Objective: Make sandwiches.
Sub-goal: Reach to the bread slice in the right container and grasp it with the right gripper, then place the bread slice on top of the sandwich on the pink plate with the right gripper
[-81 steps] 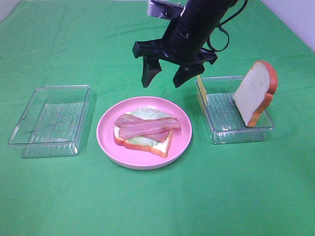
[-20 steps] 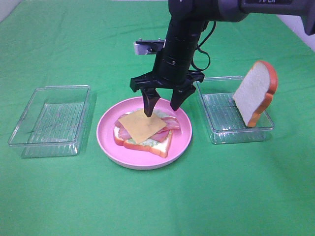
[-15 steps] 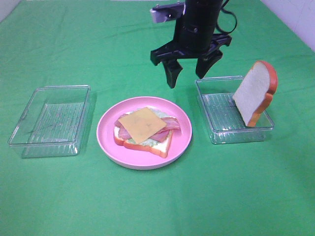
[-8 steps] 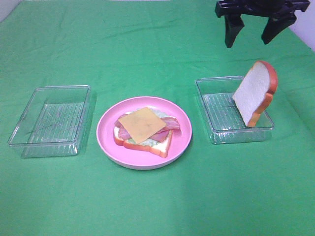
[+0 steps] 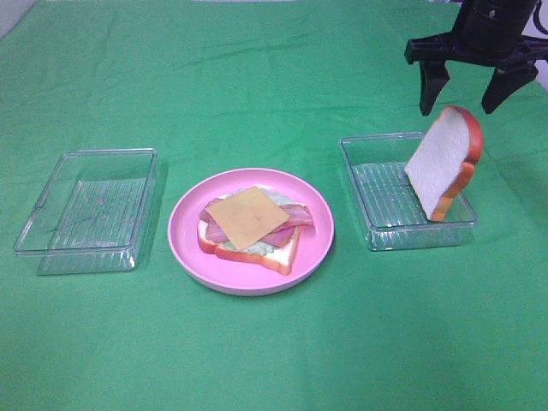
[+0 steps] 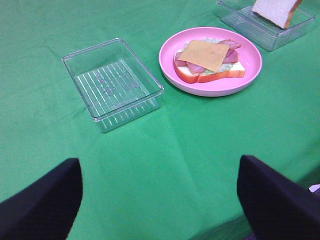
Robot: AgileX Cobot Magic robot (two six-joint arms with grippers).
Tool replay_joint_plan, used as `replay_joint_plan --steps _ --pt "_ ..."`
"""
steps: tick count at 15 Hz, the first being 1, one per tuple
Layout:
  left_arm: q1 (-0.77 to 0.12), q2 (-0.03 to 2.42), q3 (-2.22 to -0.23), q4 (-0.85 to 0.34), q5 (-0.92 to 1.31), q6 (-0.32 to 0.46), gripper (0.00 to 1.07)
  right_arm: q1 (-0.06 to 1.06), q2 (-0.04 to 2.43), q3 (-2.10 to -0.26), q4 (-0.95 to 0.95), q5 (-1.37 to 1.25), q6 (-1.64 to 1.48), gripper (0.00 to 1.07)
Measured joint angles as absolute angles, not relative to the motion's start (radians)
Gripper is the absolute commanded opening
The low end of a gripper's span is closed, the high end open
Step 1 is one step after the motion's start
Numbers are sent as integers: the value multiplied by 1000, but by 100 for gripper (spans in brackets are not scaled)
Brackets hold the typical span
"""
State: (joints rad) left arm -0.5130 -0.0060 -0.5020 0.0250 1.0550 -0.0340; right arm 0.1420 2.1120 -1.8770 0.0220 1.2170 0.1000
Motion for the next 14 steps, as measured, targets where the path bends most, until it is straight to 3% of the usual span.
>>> replay_joint_plan --steps 2,4,6,7,10,14 --pt "-513 -6 -502 25 1055 -34 80 142 2157 -1877 15 1218 99 75" --pt "-513 -6 -502 25 1055 -34 80 142 2179 -1877 13 1218 99 66" --pt "-513 -6 -502 25 1055 -34 80 142 2189 -1877 12 1218 99 50" --pt "-513 -6 -502 25 1055 -34 80 142 2190 -1877 12 1218 99 27" --pt "-513 -6 -502 25 1055 -34 80 142 2186 -1877 12 1218 102 0" --pt "-513 -6 -502 25 1055 -34 80 142 2120 -1877 28 1218 102 0"
